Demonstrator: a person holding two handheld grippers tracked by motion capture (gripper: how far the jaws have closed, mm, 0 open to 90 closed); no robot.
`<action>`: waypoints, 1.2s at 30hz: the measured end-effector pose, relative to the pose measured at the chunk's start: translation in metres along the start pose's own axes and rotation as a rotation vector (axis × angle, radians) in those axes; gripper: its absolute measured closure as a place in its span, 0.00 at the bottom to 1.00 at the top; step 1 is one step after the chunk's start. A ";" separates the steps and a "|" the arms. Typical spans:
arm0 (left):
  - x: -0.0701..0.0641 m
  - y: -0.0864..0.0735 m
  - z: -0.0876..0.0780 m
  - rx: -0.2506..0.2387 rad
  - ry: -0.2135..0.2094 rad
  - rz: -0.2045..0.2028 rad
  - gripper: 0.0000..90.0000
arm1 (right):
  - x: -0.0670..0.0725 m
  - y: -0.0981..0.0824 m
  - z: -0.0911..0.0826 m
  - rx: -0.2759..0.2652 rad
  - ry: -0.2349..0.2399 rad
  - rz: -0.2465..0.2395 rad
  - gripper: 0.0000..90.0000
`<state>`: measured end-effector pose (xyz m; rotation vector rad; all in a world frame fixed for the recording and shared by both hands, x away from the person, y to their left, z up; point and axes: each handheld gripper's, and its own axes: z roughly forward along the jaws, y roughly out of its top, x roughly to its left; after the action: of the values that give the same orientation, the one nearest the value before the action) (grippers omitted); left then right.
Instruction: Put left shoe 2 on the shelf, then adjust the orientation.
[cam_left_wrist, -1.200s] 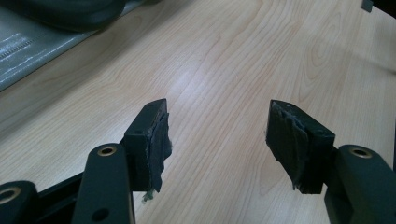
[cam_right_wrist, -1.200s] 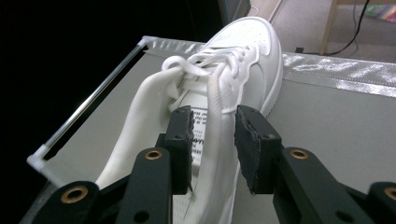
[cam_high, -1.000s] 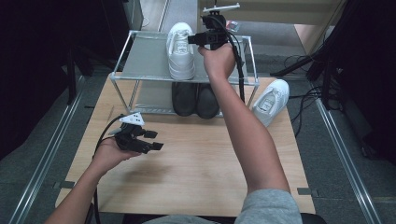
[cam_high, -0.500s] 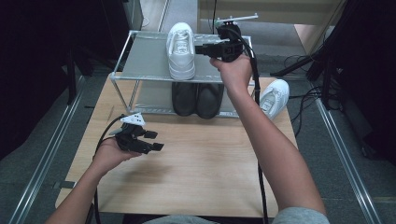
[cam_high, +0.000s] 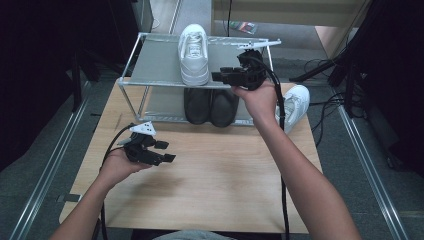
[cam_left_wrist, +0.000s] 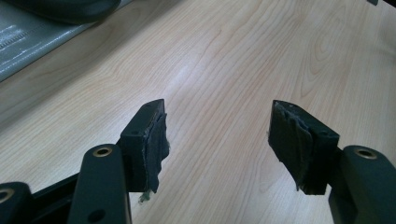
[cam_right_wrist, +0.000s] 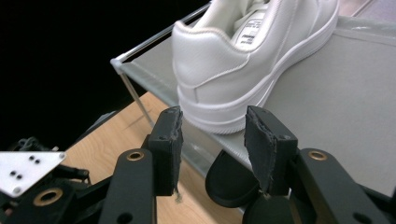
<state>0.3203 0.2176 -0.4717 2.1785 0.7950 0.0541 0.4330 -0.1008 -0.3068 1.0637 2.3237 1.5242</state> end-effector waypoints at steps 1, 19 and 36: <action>-0.001 0.000 0.000 -0.003 0.003 -0.002 0.42 | 0.001 -0.003 -0.001 -0.005 0.004 -0.005 0.64; -0.007 -0.007 -0.002 -0.003 0.013 -0.015 0.41 | -0.004 -0.077 -0.024 0.003 0.113 -0.010 0.62; -0.006 -0.009 -0.002 0.008 0.019 -0.019 0.41 | -0.018 -0.136 -0.025 0.063 0.104 0.004 0.61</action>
<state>0.3101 0.2197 -0.4752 2.1807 0.8275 0.0620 0.3700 -0.1608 -0.4153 1.0271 2.4554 1.5520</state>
